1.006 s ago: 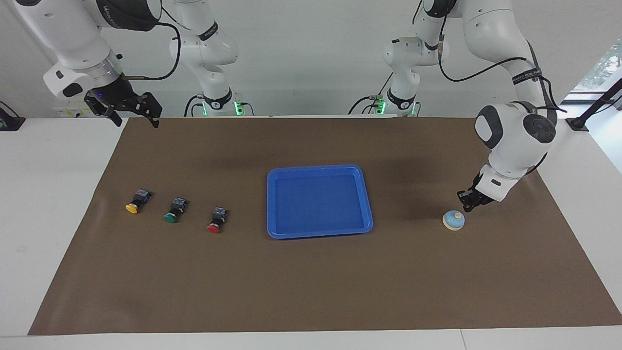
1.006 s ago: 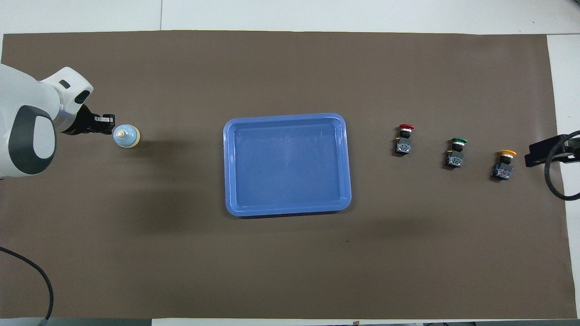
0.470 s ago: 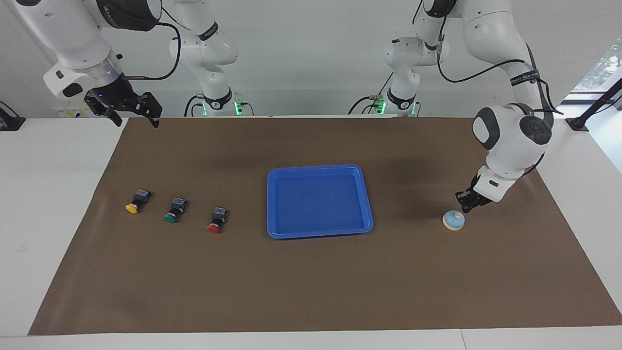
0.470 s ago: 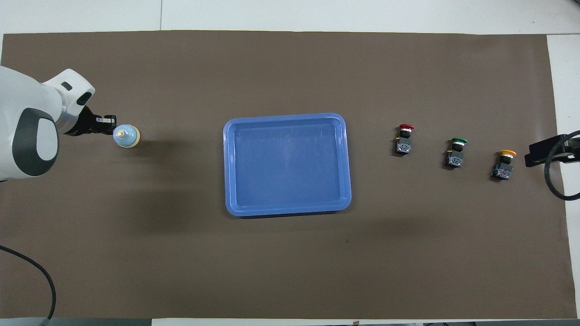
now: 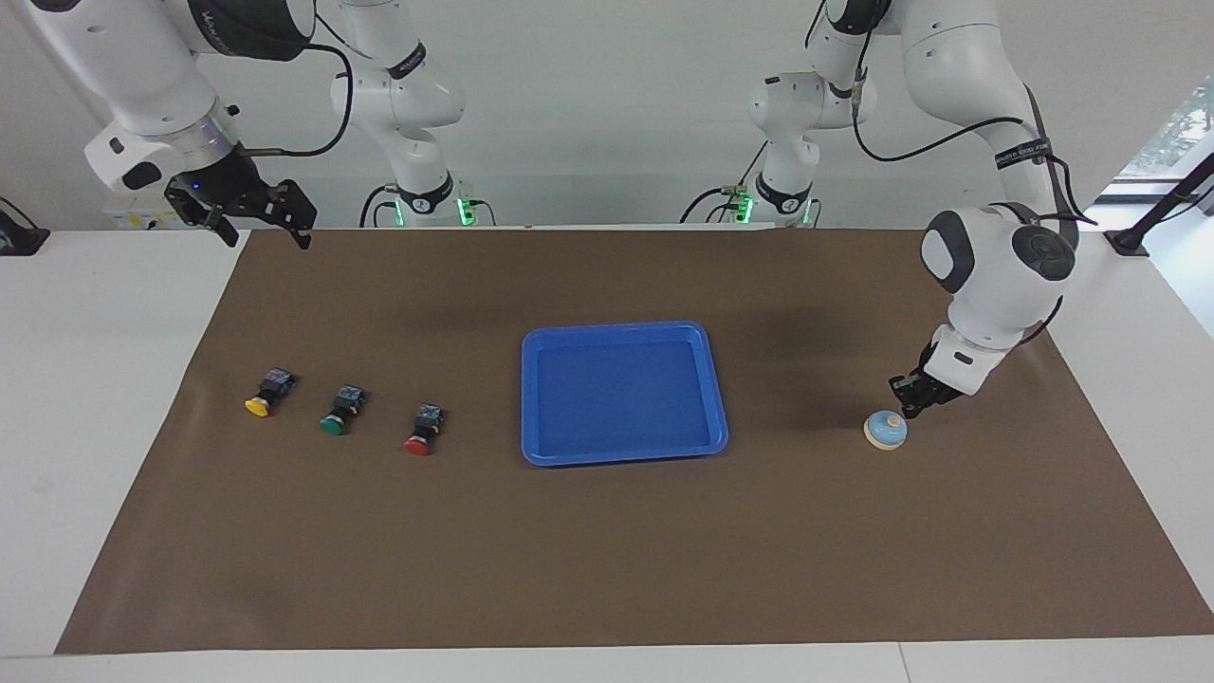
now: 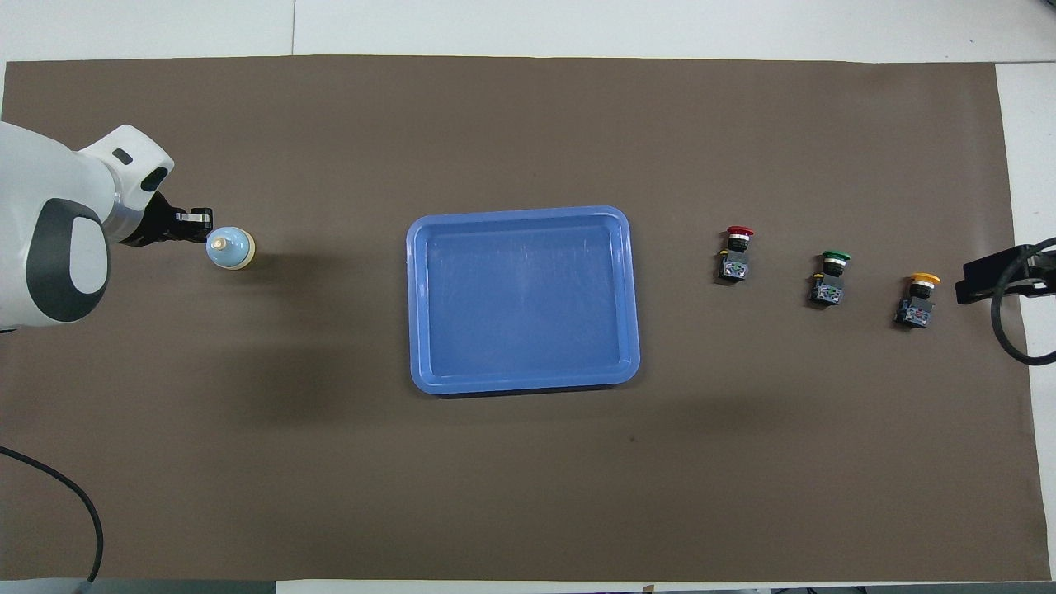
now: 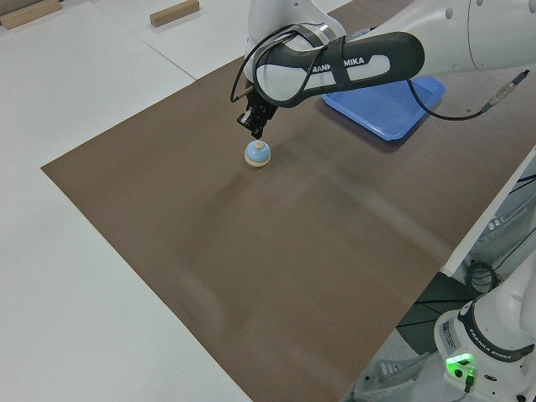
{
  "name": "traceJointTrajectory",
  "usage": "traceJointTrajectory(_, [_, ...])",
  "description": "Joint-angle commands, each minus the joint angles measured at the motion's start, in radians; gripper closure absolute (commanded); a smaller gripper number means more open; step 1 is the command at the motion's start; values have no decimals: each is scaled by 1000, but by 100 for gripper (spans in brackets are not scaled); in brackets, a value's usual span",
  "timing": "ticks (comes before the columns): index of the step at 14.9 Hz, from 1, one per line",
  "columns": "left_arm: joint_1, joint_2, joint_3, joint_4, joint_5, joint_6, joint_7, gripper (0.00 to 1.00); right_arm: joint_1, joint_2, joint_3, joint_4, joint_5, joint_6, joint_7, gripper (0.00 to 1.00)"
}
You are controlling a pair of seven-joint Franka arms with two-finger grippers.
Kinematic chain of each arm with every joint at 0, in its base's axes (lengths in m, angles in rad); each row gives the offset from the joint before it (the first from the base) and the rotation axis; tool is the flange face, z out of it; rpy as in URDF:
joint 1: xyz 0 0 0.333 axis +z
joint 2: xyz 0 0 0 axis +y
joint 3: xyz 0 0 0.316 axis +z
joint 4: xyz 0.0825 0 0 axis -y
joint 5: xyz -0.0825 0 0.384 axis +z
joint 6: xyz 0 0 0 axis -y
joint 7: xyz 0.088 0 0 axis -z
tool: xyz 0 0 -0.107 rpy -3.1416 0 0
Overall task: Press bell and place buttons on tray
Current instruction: 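Press down on the white call bell with the left gripper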
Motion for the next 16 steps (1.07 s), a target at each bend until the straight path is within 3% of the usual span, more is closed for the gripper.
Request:
traceJointTrajectory(1, [-3, -1, 0, -23, 3, 38, -3, 100, -1, -17, 2, -16, -15, 5, -15, 0])
traceJointTrajectory(12, [-11, 24, 2, -106, 3, 170, -5, 100, -1, -17, 2, -16, -15, 5, -13, 0])
traceJointTrajectory(16, [-12, 24, 2, -92, 3, 126, -5, 100, -1, -17, 2, -16, -15, 5, -15, 0])
